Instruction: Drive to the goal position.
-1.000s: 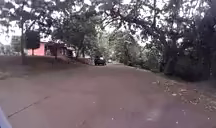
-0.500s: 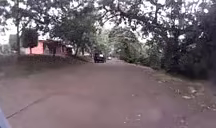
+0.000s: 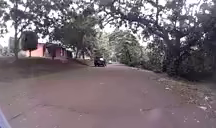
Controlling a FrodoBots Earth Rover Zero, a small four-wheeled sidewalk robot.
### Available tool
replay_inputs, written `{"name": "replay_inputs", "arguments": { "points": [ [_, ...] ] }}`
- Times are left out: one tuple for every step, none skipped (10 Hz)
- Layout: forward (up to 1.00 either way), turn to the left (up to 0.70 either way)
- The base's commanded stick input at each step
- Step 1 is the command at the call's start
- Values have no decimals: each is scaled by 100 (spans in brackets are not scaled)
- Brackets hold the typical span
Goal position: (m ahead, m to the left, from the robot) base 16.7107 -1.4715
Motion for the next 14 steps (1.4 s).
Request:
{"name": "replay_inputs", "arguments": {
  "points": [
    [70,-35],
    [70,-35],
    [70,-7],
    [70,0],
    [70,0],
    [70,0],
    [70,0],
    [70,0],
    [70,0],
    [70,0],
    [70,0],
    [70,0],
    [70,0],
    [70,0]
  ]
}}
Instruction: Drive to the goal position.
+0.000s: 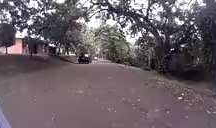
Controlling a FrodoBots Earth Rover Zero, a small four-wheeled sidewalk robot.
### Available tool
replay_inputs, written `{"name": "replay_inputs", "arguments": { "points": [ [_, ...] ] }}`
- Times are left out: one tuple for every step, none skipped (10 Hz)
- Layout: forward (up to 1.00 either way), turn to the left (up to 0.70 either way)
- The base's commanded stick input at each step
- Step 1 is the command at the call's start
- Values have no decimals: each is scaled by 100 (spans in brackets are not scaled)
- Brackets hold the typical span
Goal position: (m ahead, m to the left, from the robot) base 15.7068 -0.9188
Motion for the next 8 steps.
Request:
{"name": "replay_inputs", "arguments": {
  "points": [
    [70,0],
    [70,0],
    [70,0],
    [70,0],
    [70,0],
    [70,0],
    [70,0],
    [70,0]
  ]
}}
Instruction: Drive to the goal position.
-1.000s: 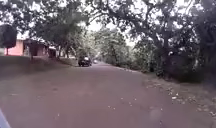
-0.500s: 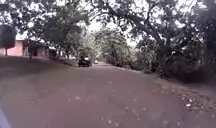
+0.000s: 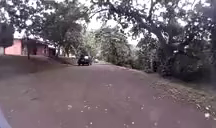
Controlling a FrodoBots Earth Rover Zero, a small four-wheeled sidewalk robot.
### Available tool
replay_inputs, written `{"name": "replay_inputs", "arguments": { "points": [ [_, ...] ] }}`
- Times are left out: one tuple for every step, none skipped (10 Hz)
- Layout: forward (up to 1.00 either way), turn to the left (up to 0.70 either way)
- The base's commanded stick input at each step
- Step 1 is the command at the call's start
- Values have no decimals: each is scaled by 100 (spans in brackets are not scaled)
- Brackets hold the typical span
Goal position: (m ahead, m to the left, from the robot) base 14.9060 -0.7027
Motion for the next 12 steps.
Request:
{"name": "replay_inputs", "arguments": {
  "points": [
    [70,0],
    [70,0],
    [70,0],
    [70,0],
    [70,0],
    [70,0],
    [70,0],
    [70,0],
    [70,0],
    [70,0],
    [70,0],
    [70,0]
  ]
}}
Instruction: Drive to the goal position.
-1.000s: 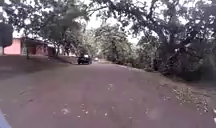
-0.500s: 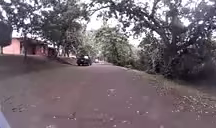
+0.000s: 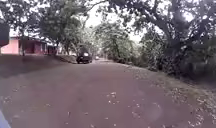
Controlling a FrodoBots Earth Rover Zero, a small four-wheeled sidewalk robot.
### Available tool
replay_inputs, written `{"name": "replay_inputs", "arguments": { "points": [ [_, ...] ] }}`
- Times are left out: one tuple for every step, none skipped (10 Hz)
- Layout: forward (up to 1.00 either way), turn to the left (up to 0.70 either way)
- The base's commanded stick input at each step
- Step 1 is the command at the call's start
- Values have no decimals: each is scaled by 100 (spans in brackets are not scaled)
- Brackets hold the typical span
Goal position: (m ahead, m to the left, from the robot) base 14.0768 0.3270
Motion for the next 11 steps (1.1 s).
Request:
{"name": "replay_inputs", "arguments": {
  "points": [
    [70,0],
    [70,0],
    [70,0],
    [70,0],
    [70,0],
    [70,0],
    [70,0],
    [70,0],
    [70,0],
    [70,0],
    [70,0]
  ]
}}
